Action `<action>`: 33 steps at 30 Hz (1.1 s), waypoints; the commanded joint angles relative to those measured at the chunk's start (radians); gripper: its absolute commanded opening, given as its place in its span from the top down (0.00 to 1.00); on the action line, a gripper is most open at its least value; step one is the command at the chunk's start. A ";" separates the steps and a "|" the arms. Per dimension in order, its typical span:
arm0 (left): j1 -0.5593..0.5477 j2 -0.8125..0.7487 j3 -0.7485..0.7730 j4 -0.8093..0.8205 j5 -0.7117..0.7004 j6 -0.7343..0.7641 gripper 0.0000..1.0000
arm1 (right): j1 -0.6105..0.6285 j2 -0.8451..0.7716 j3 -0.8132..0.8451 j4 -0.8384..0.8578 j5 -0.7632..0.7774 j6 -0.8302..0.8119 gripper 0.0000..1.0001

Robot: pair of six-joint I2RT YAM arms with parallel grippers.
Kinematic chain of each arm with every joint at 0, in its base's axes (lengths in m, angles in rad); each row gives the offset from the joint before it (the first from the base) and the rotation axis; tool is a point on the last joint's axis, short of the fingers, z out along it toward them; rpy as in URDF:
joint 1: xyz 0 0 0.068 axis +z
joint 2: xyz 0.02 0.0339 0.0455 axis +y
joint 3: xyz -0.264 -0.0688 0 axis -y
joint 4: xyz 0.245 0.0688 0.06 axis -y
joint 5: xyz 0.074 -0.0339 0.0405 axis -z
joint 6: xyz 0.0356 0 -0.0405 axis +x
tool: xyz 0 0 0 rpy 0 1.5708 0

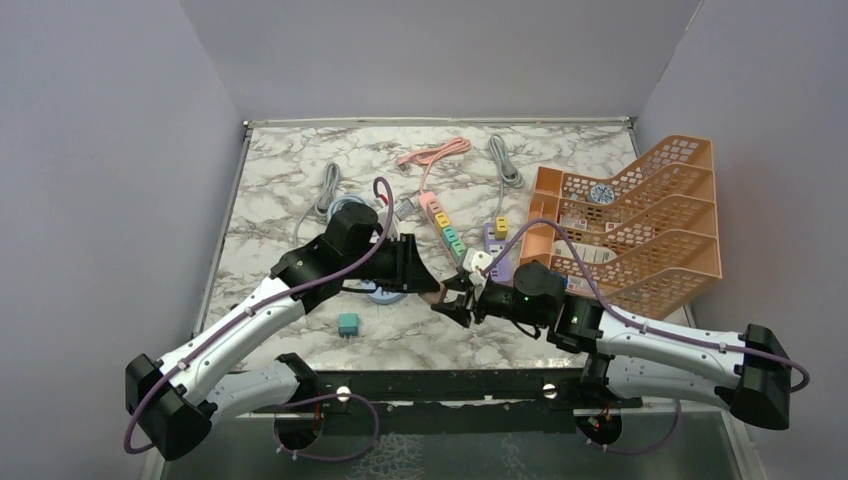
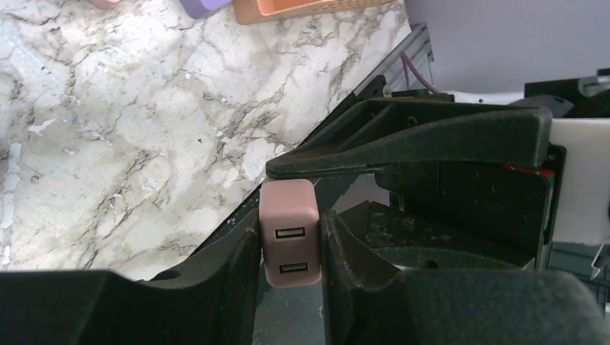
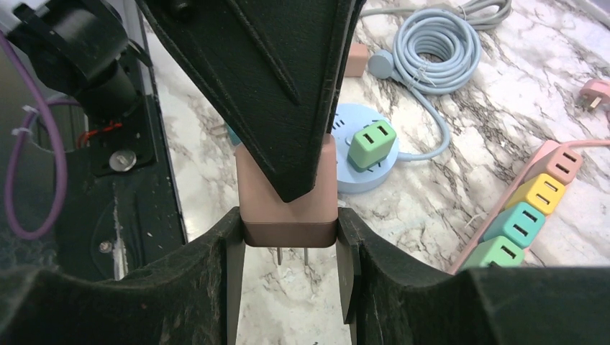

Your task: Insert the plug

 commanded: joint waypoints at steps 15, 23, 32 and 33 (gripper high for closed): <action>0.063 -0.037 0.045 -0.137 -0.264 0.051 0.98 | 0.007 -0.034 0.051 -0.095 0.135 0.137 0.19; 0.122 -0.117 0.062 -0.341 -0.729 0.024 0.99 | 0.006 -0.176 0.021 -0.198 0.224 0.330 0.19; 0.139 -0.063 0.031 -0.355 -0.801 0.026 1.00 | 0.007 -0.250 0.017 -0.267 0.251 0.524 0.22; 0.141 -0.048 0.025 -0.350 -0.803 0.028 1.00 | 0.006 -0.250 0.019 -0.270 0.251 0.532 0.22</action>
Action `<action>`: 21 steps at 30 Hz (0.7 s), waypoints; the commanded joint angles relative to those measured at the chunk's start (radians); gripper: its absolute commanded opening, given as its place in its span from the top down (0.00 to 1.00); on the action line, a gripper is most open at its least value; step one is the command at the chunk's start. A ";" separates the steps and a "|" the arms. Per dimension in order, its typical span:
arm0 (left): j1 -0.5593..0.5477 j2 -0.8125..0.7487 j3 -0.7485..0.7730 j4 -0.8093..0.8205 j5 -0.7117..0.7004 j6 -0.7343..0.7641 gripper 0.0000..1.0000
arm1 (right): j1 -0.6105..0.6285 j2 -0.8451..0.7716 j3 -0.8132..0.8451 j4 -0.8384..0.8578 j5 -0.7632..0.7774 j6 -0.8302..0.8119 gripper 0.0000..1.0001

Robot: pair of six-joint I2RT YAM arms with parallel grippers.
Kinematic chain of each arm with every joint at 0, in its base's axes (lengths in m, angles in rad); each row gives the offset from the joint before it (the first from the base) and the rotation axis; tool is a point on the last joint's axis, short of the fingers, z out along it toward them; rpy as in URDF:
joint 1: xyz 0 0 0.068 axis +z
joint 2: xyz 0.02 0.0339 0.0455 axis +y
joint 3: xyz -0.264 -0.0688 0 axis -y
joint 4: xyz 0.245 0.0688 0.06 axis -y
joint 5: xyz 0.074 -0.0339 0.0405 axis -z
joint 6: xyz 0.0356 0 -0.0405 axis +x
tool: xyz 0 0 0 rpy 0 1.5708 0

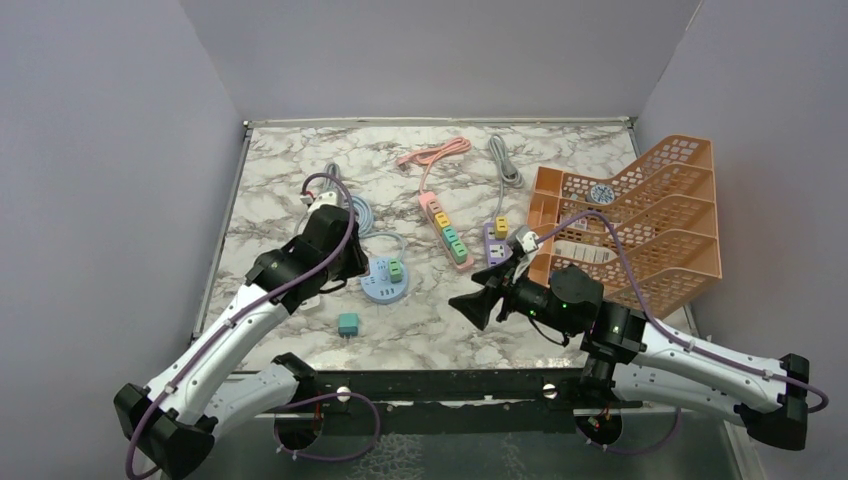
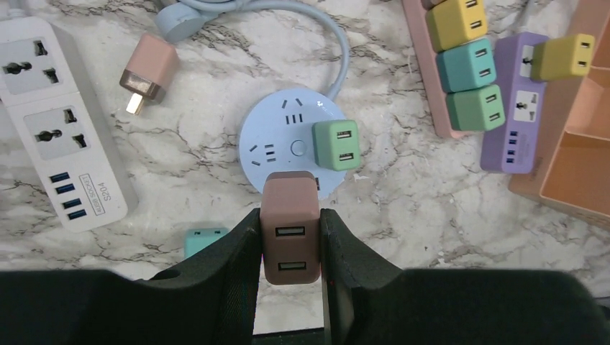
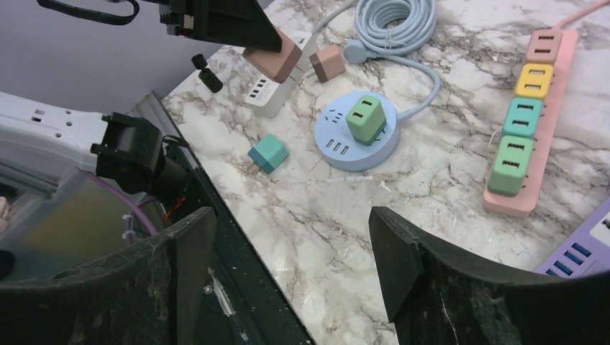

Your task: Insert the plug

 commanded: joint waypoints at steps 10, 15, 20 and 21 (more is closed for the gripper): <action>0.023 0.166 -0.052 0.080 -0.011 0.048 1.00 | 0.007 0.002 0.008 -0.073 0.029 0.153 0.23; 0.034 0.202 -0.055 0.100 0.009 0.056 1.00 | 0.006 -0.007 -0.015 -0.054 0.000 0.182 0.23; 0.046 0.236 -0.060 0.132 0.044 0.050 1.00 | 0.006 -0.010 -0.033 -0.040 -0.025 0.203 0.24; 0.047 0.242 -0.066 0.144 0.061 0.049 1.00 | 0.007 -0.010 -0.034 -0.034 -0.032 0.206 0.24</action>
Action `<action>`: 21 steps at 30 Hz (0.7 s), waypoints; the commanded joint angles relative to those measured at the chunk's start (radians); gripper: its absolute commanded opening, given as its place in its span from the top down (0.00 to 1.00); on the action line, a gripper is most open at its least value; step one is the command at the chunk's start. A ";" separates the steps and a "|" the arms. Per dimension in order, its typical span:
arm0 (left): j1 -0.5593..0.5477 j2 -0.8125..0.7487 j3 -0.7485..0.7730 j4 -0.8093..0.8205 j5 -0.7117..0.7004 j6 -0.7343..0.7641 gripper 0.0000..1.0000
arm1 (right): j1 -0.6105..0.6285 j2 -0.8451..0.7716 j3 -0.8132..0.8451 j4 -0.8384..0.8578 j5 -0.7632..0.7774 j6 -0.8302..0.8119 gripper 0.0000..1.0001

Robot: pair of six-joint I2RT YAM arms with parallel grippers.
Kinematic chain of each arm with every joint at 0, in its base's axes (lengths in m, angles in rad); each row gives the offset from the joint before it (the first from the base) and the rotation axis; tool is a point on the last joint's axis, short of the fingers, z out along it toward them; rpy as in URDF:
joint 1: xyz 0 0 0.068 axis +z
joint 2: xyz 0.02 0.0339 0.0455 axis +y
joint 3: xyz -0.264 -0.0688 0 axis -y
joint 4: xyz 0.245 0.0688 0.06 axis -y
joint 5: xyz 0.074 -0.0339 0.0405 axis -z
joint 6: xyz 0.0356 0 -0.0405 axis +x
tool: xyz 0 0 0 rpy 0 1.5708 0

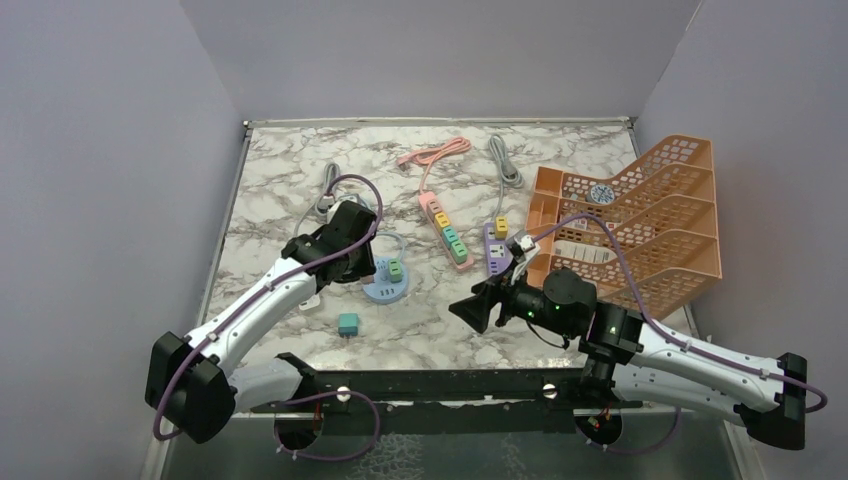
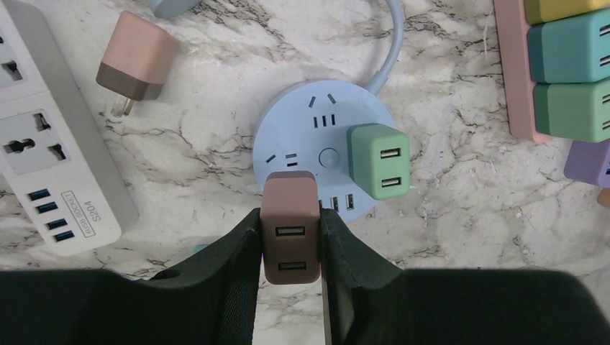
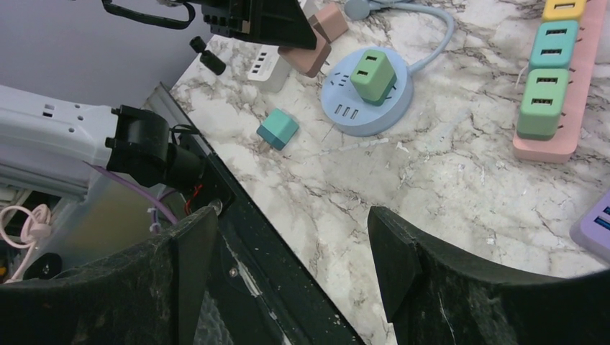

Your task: Insert the plug

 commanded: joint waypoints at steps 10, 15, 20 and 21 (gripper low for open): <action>0.026 0.053 -0.065 0.123 0.054 0.004 1.00 | 0.006 -0.011 -0.023 0.067 -0.071 0.026 0.24; 0.032 0.071 -0.073 0.140 0.019 0.001 1.00 | 0.007 -0.015 -0.029 0.064 -0.069 0.030 0.24; 0.036 0.070 -0.090 0.159 0.006 -0.006 1.00 | 0.007 -0.015 -0.030 0.057 -0.057 0.034 0.24; 0.037 0.073 -0.092 0.159 0.007 -0.004 1.00 | 0.007 -0.014 -0.031 0.056 -0.056 0.034 0.24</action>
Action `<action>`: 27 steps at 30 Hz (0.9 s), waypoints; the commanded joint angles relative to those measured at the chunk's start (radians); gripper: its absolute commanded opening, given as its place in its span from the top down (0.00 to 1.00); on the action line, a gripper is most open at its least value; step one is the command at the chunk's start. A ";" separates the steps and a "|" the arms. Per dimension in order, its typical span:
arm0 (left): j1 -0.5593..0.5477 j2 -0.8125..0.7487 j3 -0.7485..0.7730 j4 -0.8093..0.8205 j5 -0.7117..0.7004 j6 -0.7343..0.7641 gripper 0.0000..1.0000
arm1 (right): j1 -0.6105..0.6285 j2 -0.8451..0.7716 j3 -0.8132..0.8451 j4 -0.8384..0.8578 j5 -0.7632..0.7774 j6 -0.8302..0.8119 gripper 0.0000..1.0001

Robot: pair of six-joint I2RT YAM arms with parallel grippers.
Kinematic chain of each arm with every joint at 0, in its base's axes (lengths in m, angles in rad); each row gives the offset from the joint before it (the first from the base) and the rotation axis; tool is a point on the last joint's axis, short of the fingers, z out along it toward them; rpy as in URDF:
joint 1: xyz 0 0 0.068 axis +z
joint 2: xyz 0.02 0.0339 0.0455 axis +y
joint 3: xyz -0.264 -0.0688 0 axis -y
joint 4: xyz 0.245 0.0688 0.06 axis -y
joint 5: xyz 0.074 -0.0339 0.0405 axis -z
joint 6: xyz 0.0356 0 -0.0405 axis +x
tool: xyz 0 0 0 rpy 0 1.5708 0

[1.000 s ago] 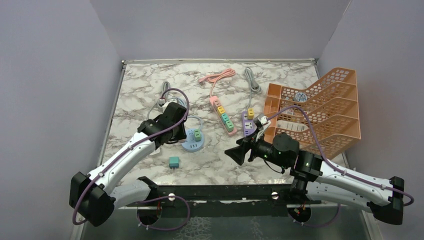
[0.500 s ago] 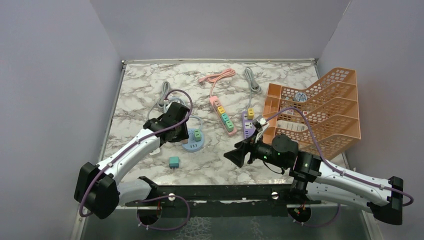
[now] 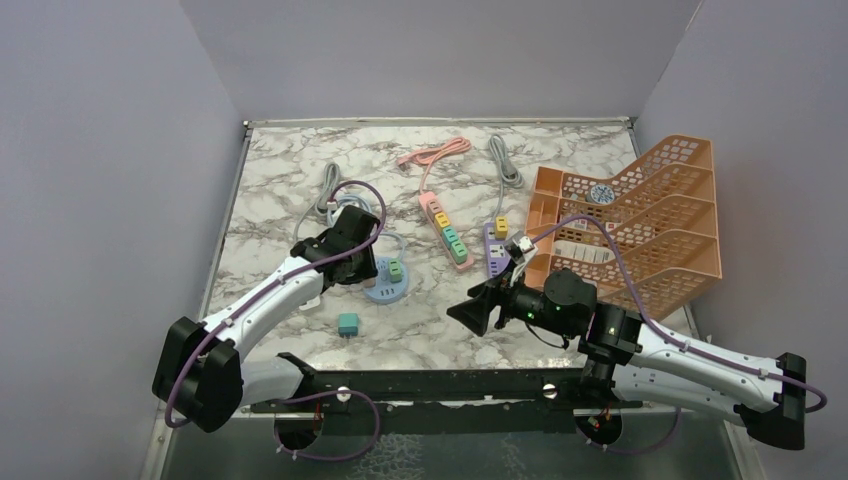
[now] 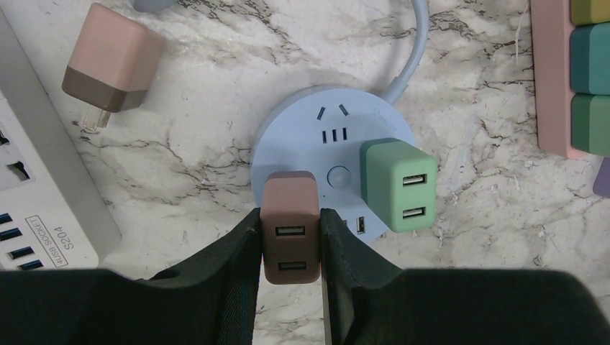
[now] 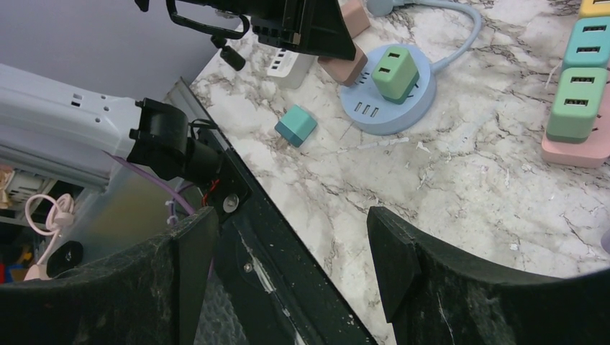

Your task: Insert the plug

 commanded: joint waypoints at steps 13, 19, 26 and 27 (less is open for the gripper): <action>0.010 0.056 -0.019 0.032 -0.012 0.002 1.00 | 0.005 0.004 -0.013 0.019 0.007 0.013 0.24; 0.013 0.108 0.001 0.007 -0.012 0.012 1.00 | 0.006 0.004 -0.015 0.015 0.011 0.014 0.24; 0.010 0.203 0.007 -0.011 -0.017 0.009 1.00 | 0.006 0.010 -0.015 0.008 0.019 0.017 0.24; 0.010 0.210 -0.001 -0.011 -0.017 0.001 1.00 | 0.006 0.012 -0.018 0.008 0.019 0.019 0.24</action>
